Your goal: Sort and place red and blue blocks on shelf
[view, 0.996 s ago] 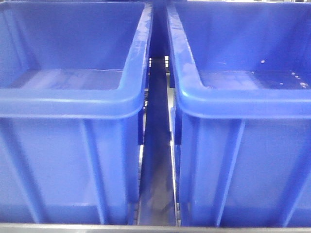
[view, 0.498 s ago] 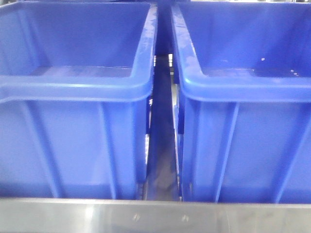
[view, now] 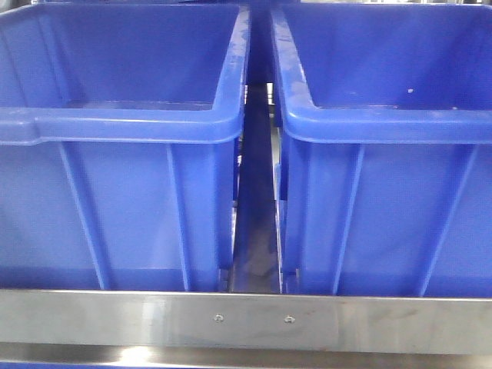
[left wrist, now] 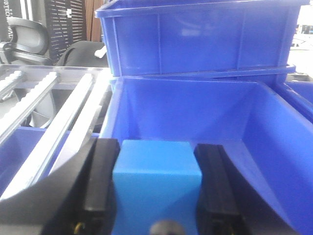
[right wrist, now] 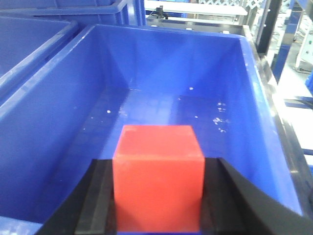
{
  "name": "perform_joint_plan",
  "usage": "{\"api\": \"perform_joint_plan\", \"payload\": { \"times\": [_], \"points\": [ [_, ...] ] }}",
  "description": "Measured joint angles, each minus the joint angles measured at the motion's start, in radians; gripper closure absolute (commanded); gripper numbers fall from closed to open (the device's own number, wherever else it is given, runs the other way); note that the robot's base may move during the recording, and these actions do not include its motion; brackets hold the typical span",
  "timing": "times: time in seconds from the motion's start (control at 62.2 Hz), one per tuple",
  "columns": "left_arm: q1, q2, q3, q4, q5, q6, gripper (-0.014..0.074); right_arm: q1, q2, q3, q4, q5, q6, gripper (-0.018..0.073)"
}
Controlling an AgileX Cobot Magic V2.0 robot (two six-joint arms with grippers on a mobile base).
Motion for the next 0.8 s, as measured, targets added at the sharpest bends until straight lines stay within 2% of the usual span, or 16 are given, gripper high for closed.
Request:
{"api": "perform_joint_plan", "payload": {
  "times": [0.803],
  "points": [
    [0.000,0.000,0.000,0.000,0.000,0.000,0.0465,0.000,0.000,0.000,0.000,0.000,0.000,0.0504]
  ]
}}
